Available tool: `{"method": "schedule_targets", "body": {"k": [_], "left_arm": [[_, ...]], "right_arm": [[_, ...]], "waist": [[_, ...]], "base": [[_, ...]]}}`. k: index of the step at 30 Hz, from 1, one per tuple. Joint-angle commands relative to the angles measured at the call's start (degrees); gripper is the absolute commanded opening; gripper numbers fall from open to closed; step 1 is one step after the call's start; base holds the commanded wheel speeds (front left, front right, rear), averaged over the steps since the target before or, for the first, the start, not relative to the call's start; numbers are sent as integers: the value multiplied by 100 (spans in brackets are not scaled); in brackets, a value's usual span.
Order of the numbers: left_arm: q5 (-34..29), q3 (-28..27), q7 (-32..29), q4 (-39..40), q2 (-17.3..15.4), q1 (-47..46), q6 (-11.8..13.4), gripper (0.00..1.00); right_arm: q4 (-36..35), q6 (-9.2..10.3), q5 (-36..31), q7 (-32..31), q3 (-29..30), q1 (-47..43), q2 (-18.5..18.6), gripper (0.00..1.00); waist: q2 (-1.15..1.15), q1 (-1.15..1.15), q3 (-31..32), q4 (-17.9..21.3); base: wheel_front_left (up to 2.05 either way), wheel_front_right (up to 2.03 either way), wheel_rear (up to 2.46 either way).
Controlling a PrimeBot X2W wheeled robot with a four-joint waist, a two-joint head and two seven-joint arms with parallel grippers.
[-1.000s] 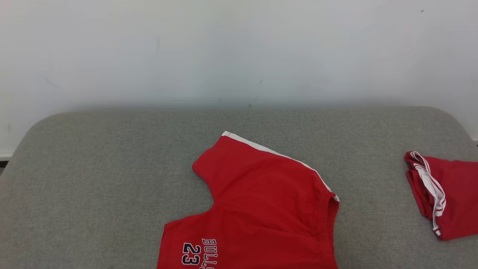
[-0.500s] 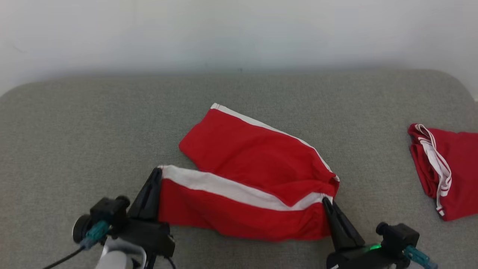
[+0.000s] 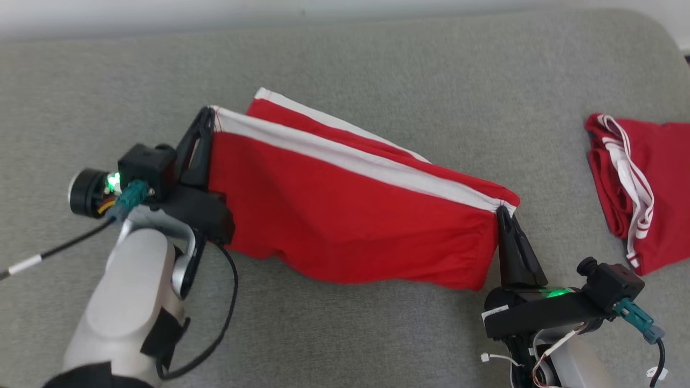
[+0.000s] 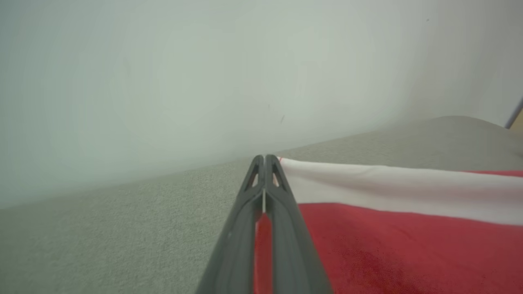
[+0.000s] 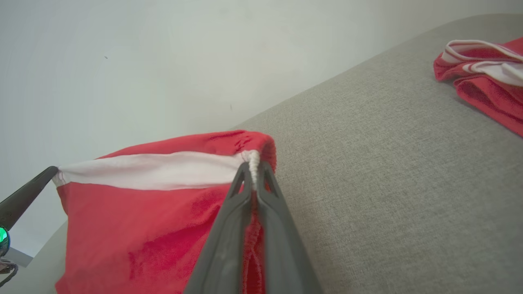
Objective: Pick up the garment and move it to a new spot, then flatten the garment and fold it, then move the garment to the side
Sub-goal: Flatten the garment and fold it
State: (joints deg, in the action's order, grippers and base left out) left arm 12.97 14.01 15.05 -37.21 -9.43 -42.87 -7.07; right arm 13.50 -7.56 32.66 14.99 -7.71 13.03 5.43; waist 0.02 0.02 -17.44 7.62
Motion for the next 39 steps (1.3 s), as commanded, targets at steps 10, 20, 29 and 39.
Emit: {"method": "schedule_targets", "body": {"k": [10,20,29,39], "left_arm": [[-620,271,16,-997,-129,-1153,56,0],[-848,379,16,-1586,-51,-1707,289,0],[-794,370,16,-1725,60,-1771,396,100],[-559,155,16,-1405,174,-1336,470,100]], "right_arm": [[-3,16,-30,21,115,251,-180,0],[-38,16,92,21,50,476,-256,0],[122,16,233,21,-66,587,-257,100],[61,16,-682,20,690,357,-257,100]], "waist": [[-2,-2,-746,439],[-2,-2,-855,485],[-2,-2,-877,462],[-2,-2,-567,320]], "base": [[0,0,0],[0,0,0],[0,0,0],[0,0,0]]}}
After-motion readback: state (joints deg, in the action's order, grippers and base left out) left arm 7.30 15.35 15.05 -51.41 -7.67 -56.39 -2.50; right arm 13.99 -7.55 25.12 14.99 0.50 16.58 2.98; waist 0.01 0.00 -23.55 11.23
